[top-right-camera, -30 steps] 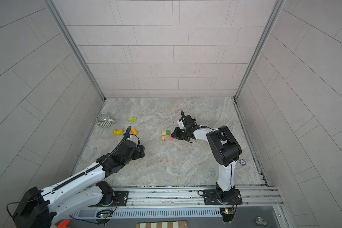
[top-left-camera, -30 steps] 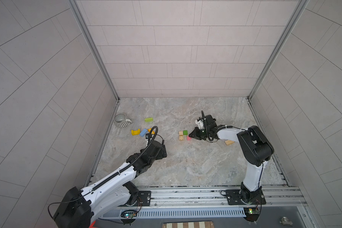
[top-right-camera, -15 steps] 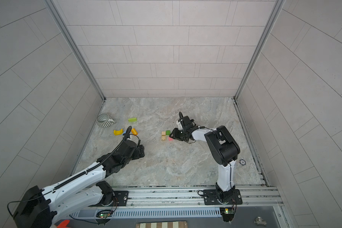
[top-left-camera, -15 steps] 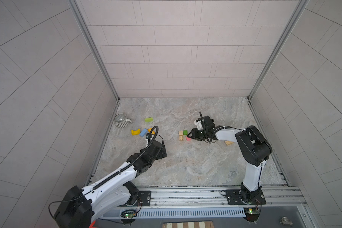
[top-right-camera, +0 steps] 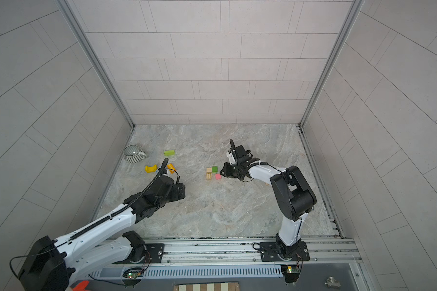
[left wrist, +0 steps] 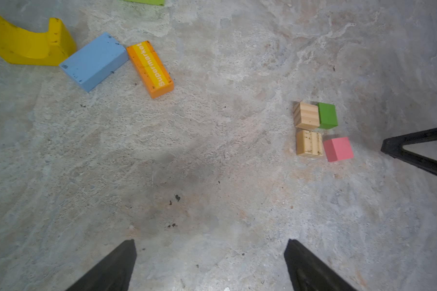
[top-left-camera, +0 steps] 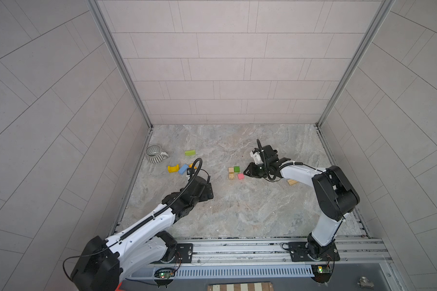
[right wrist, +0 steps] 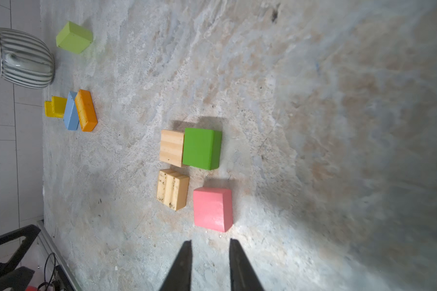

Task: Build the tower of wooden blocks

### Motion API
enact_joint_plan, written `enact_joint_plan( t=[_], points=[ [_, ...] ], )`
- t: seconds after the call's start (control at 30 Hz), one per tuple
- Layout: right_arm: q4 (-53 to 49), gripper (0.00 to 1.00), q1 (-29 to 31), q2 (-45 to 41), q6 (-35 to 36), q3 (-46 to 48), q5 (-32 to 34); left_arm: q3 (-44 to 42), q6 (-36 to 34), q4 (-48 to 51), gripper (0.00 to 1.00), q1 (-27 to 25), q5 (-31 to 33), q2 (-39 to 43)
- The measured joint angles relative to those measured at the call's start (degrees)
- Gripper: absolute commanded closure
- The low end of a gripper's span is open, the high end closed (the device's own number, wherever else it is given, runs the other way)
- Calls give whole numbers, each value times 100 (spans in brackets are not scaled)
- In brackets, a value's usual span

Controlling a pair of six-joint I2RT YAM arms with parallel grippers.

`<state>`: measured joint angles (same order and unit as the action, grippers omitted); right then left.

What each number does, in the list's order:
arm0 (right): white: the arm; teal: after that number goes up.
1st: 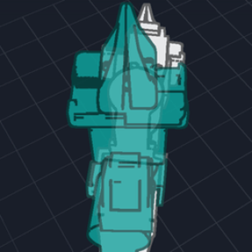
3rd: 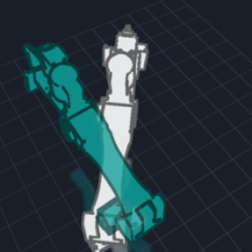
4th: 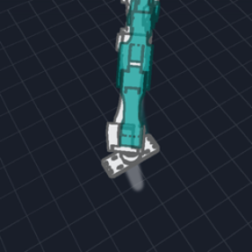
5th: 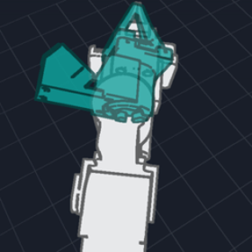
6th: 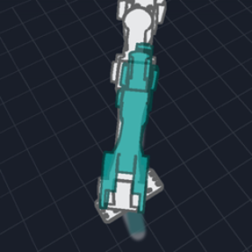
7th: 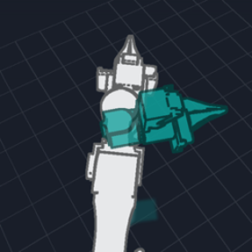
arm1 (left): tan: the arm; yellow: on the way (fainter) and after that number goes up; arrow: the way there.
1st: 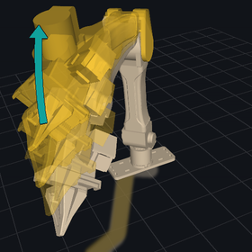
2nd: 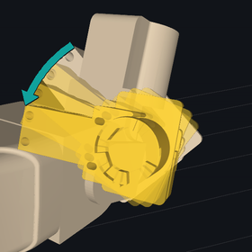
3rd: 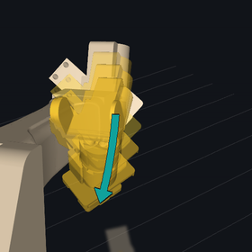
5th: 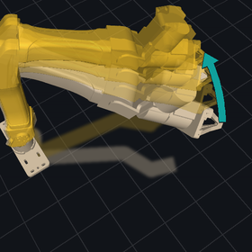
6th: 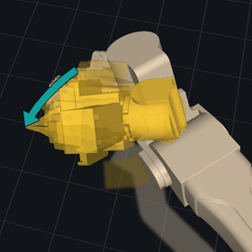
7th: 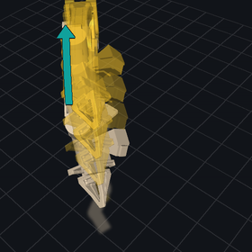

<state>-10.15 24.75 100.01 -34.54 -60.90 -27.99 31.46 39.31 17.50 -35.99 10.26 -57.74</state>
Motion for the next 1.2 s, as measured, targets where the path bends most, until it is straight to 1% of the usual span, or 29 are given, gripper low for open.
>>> enact_joint_plan(
  t=[0.13,0.23,0.33,0.37,0.47,0.63,0.73,0.93,1.2],
  points=[
    [-546,99,-7,-284,319,-160,197,490,-81,-22,16,90,-273,-442],
    [-785,100,-7,-354,457,-201,282,675,-61,-140,23,127,-422,-798],
    [-953,100,-13,-350,531,-210,321,702,-15,-293,24,153,-562,-1143],
    [-986,100,-17,-334,549,-210,323,715,-7,-313,23,157,-599,-1241],
    [-1023,100,-31,-219,586,-240,313,850,17,-400,16,164,-654,-1600],
    [-931,100,-33,155,581,-256,212,1309,-39,-485,7,175,-730,-2214],
    [-890,100,-33,385,570,-260,144,1591,-103,-520,5,184,-767,-2618],
    [-782,100,-31,678,560,-391,35,1976,-201,-520,5,186,-772,-3370],
    [-660,100,11,1012,544,-693,-66,2251,-282,-581,4,313,-870,-4057]
  ],
)
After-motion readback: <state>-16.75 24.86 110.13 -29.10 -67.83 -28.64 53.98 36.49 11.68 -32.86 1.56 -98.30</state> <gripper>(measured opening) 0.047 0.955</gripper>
